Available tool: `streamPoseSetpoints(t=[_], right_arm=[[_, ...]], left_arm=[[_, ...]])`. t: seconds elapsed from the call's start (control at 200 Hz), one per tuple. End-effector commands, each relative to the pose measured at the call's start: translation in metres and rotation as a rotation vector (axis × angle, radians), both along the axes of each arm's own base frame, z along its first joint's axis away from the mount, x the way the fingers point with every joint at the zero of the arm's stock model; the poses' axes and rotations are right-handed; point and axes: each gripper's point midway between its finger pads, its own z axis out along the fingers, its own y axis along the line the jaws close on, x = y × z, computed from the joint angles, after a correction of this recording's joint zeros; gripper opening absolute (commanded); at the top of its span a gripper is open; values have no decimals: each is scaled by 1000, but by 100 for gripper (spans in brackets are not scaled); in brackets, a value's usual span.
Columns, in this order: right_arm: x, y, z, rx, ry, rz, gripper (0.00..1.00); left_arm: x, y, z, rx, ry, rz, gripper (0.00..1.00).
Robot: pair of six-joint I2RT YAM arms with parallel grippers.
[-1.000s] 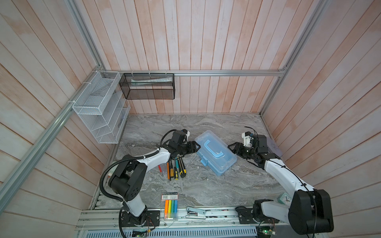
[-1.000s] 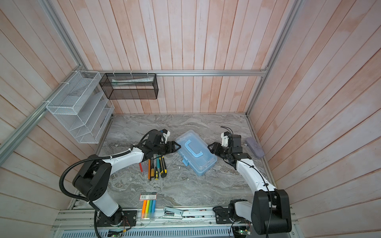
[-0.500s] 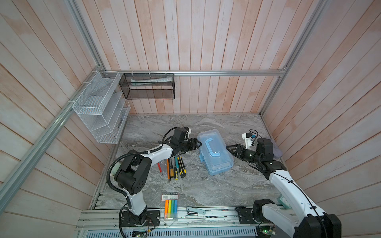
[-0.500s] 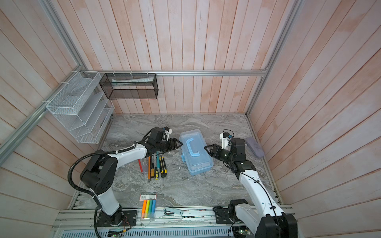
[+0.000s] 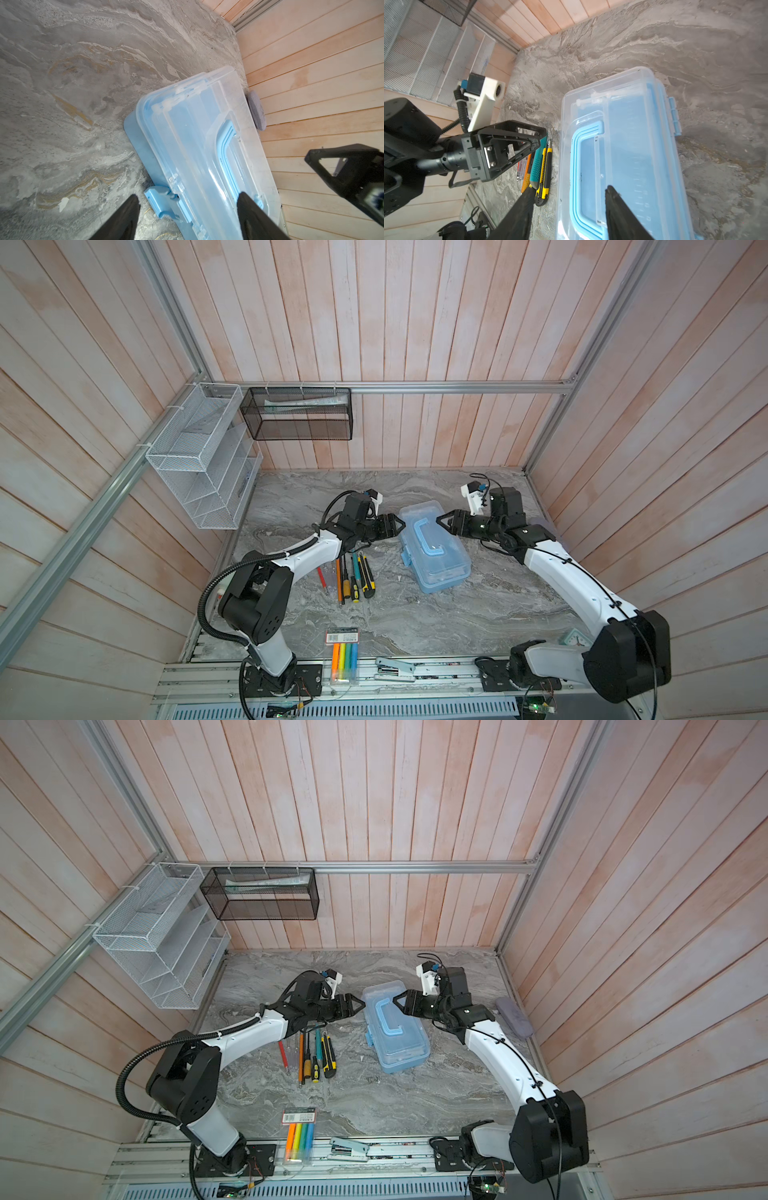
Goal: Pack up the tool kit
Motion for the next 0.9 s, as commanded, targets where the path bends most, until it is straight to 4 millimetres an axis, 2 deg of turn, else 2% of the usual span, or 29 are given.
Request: streamPoseSetpoints(t=[0.0,0.16,0.355,0.625,0.895], right_arm=[[4,0,-18,-65,23,4,53],[9,3,-36,-103,44,13,49],[7,13,-48,-105,60,55,41],[2,26,-61,-139,98,89,44],[1,39,-85,-191,199,118,46]], left_arm=[[-2,5,-4,19,-3,2,77],[-6,7,-11,26,10,6,76],[-5,5,-16,23,20,5,74],[-7,5,-31,33,39,-4,73],[-7,4,-41,38,50,-10,73]])
